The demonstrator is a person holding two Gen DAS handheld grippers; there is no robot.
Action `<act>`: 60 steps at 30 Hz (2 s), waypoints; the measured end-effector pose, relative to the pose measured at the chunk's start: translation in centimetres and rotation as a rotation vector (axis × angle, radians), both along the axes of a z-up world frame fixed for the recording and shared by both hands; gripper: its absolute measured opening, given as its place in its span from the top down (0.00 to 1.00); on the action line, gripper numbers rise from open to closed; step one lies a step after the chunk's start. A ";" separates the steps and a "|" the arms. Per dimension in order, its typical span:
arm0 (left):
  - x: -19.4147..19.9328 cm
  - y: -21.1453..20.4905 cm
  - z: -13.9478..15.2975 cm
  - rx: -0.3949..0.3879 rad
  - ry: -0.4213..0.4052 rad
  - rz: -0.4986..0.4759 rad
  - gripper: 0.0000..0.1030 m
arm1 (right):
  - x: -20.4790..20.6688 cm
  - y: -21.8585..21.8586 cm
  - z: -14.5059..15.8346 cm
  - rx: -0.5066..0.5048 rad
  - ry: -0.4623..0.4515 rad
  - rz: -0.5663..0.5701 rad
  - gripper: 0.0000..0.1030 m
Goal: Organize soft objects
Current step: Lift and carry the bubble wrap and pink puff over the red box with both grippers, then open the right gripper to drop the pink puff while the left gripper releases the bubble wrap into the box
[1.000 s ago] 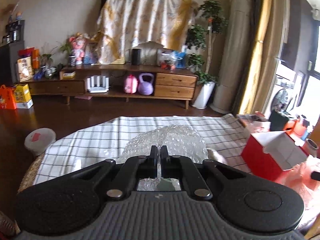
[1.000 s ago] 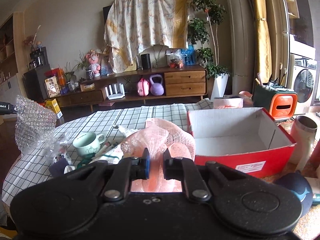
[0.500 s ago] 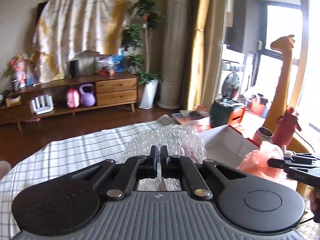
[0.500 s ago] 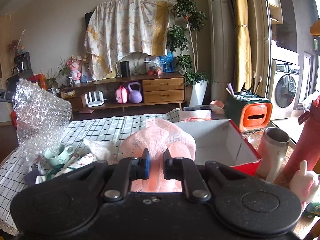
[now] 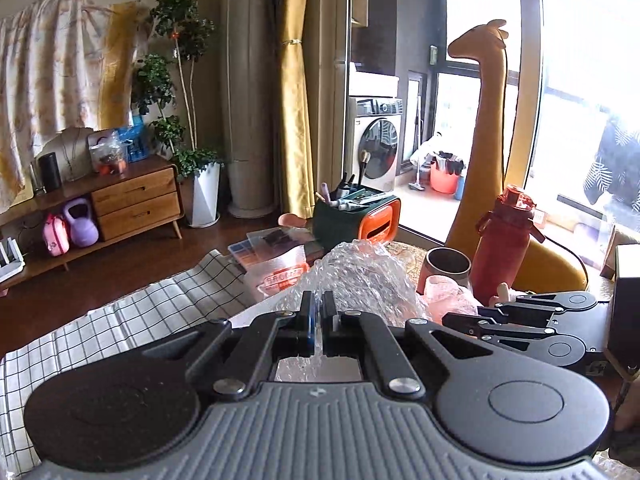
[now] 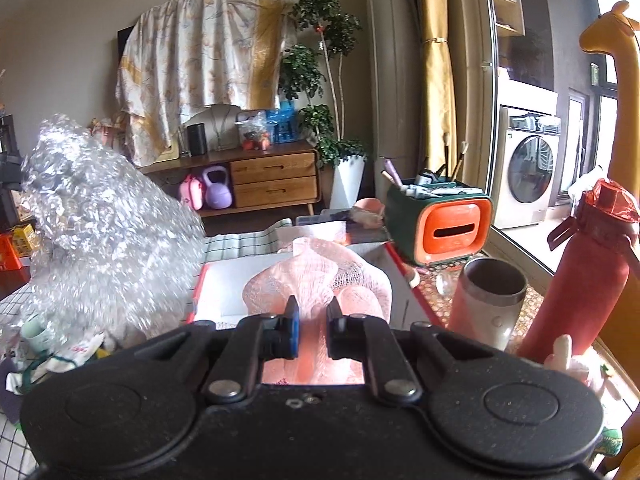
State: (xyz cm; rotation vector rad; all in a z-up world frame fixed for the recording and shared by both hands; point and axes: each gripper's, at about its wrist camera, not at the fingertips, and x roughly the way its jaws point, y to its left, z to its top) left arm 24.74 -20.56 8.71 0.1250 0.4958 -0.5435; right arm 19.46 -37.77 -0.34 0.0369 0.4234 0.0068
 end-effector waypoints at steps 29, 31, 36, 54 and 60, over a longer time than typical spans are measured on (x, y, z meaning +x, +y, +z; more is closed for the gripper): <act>14.5 -8.1 -12.8 0.059 0.196 0.073 0.97 | 12.5 -3.6 -7.3 -0.011 0.109 -0.089 0.89; 15.0 -8.2 -13.5 0.080 0.206 0.082 0.97 | 13.0 -3.7 -7.9 -0.024 0.123 -0.092 0.88; 15.6 -8.5 -15.0 0.106 0.236 0.097 0.97 | 14.0 -3.6 -8.9 -0.035 0.157 -0.085 0.84; 15.2 -8.3 -17.8 0.125 0.346 0.147 0.97 | 13.1 -3.8 -9.9 -0.007 0.217 -0.073 0.51; 14.7 -7.9 -16.9 0.099 0.349 0.164 0.95 | 11.7 -3.8 -8.9 -0.004 0.201 -0.070 0.39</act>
